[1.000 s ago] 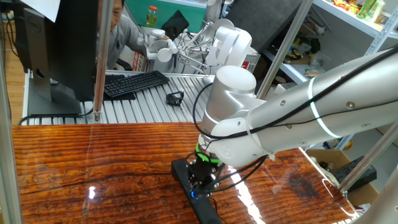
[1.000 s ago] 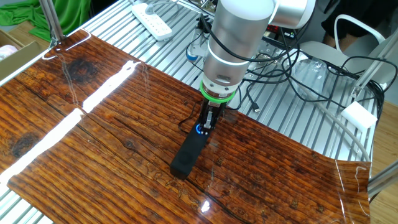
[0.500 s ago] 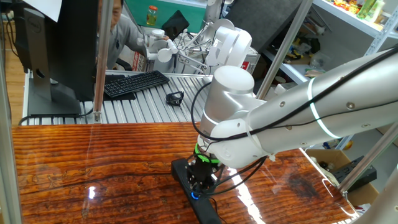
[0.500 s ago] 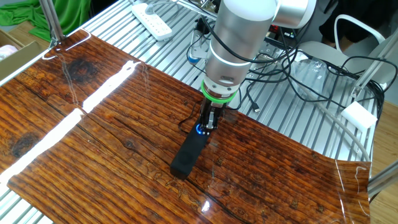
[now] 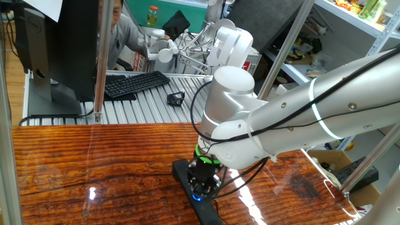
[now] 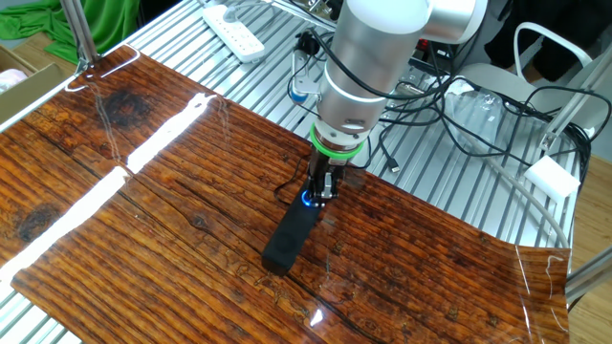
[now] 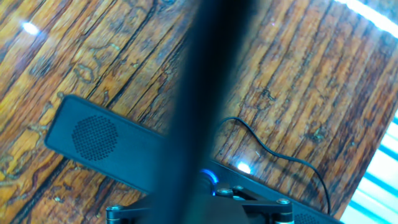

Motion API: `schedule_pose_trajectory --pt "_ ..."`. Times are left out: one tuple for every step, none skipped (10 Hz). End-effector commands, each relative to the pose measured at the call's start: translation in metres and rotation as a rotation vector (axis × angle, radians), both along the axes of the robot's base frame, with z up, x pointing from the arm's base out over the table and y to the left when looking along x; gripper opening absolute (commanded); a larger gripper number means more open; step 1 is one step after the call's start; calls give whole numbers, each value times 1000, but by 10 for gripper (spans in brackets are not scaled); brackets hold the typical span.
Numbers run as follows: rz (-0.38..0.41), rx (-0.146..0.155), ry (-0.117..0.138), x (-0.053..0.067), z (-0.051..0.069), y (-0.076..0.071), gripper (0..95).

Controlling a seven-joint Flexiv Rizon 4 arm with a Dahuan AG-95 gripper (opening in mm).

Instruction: Turn the knob to decrease the volume of the speaker

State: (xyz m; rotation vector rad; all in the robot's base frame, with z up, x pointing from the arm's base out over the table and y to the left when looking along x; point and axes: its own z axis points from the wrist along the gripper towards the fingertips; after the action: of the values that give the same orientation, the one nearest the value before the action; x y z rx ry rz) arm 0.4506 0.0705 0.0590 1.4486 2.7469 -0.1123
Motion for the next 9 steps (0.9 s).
schedule_pose_trajectory --pt "69 6 8 1 -1 1 0" --pt "96 5 9 1 -1 1 0" --pt "125 5 11 1 -1 1 0" --pt "154 4 14 1 -2 1 0" --pt "177 2 17 1 -2 1 0" --pt "196 6 16 1 -2 1 0" --pt "218 7 14 1 -2 1 0" --pt "233 9 18 1 -2 2 0" --pt "248 9 21 0 -1 2 0"
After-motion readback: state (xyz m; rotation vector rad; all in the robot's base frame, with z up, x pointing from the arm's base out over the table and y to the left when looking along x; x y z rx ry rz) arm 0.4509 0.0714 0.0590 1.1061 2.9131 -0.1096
